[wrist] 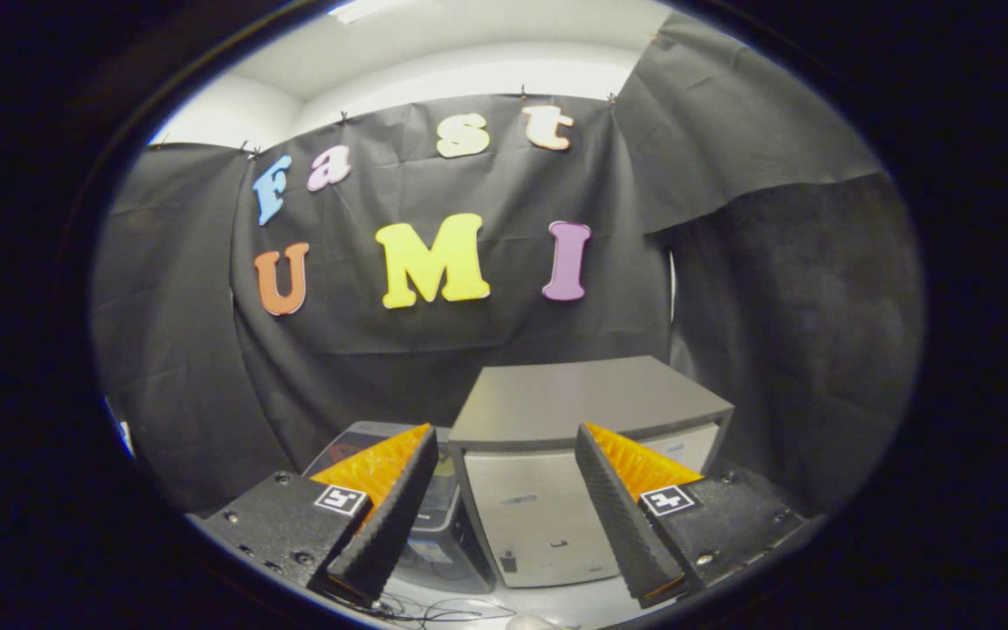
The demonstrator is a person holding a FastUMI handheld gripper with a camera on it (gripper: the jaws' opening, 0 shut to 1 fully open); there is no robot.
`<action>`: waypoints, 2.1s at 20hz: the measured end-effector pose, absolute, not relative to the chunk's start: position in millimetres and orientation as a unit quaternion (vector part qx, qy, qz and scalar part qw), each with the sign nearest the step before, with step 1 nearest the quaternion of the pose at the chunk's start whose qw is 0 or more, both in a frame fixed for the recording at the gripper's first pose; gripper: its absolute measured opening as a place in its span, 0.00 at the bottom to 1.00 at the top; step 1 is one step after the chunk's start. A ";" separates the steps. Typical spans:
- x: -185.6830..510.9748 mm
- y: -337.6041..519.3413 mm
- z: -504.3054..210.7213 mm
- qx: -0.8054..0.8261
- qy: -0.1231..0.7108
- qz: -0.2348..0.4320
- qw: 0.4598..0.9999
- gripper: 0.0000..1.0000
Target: Put the clothes into the washing machine and then close the washing machine lid.
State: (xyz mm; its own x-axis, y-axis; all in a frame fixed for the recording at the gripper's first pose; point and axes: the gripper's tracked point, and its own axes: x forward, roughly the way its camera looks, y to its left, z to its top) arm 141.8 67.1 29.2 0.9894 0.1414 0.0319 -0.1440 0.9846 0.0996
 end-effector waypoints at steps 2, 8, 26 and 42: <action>131.8 39.5 12.6 0.048 -0.003 0.062 0.997 0.99; 89.3 -18.6 -24.2 0.048 0.012 0.046 0.998 0.99; 32.2 -60.9 -56.9 0.034 0.020 0.045 0.998 0.99; 10.5 -84.9 -62.7 0.035 0.024 0.021 0.999 0.99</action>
